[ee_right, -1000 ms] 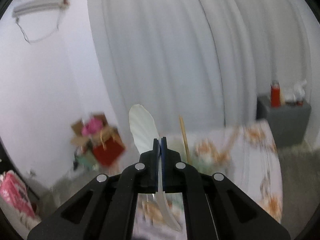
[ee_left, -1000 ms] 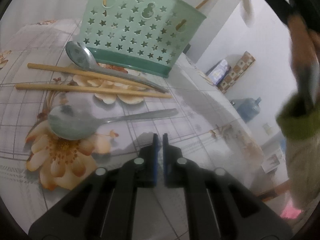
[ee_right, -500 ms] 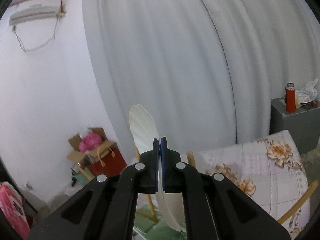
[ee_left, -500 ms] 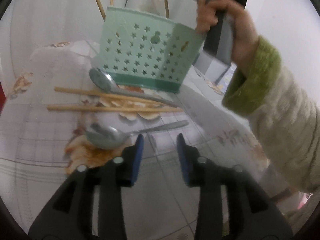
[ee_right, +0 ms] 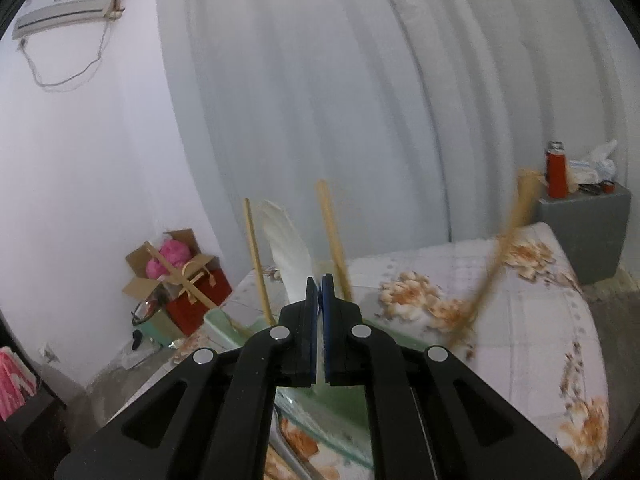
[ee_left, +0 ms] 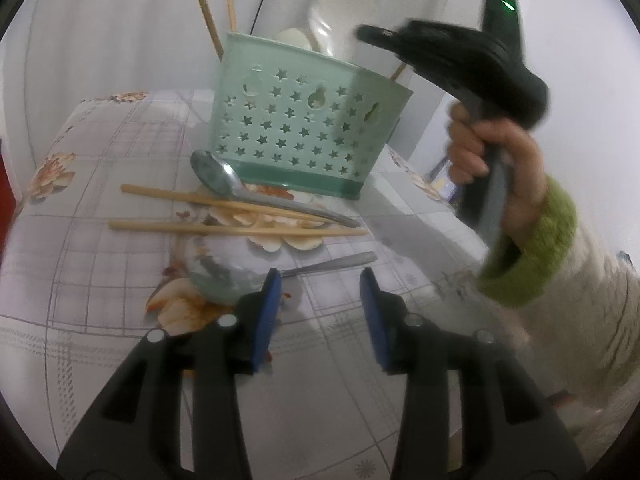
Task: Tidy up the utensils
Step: 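Lower the white paddle into the caddy and open the right tool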
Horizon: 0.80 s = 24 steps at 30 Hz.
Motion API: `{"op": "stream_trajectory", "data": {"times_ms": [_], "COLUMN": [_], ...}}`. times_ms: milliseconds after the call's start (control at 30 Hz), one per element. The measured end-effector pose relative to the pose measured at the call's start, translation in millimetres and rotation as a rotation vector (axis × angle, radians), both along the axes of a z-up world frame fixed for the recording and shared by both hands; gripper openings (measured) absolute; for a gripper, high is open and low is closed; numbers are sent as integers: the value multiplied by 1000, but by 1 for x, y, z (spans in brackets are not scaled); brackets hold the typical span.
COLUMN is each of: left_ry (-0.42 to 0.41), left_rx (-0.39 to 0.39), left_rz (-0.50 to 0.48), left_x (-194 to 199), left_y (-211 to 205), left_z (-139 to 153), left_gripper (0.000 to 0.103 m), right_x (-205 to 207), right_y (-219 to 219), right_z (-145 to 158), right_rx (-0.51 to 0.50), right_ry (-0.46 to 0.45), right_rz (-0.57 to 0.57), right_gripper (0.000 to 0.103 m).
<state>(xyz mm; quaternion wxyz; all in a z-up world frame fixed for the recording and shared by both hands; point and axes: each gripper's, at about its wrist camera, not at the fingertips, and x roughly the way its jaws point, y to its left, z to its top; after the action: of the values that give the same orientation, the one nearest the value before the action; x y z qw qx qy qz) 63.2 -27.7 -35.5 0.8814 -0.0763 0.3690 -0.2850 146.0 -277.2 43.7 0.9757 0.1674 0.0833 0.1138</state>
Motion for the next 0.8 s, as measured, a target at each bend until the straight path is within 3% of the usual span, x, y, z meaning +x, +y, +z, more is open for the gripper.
{"op": "stream_trajectory", "data": {"times_ms": [133,367,633,667,733,800], "left_ry": [4,10,-11,-10,-8,-10], "left_rx": [-4,7,20,22,29,45], "left_rz": [18,49,72,74,78,84], "left_x": [0,1,-3,-4,-4,-5], "left_y": [3,11,22,23,26,29], "left_z": [-1,0,6,7,7,7], "left_gripper": [38,42,43,43,43,43], "right_x": [-23,-72,-112,-114,-116,-117], "right_y": [-10,0,-11,-10,-6,1], "right_z": [-14,-41,-72,-78,-89,-98], "right_rx": [72,16,87,97,128,150], "right_ry": [16,77,170,190,228,255], "right_rz": [-25,-80,-126,-121,-106,-87], "right_gripper": [4,5,6,7,24,31]}}
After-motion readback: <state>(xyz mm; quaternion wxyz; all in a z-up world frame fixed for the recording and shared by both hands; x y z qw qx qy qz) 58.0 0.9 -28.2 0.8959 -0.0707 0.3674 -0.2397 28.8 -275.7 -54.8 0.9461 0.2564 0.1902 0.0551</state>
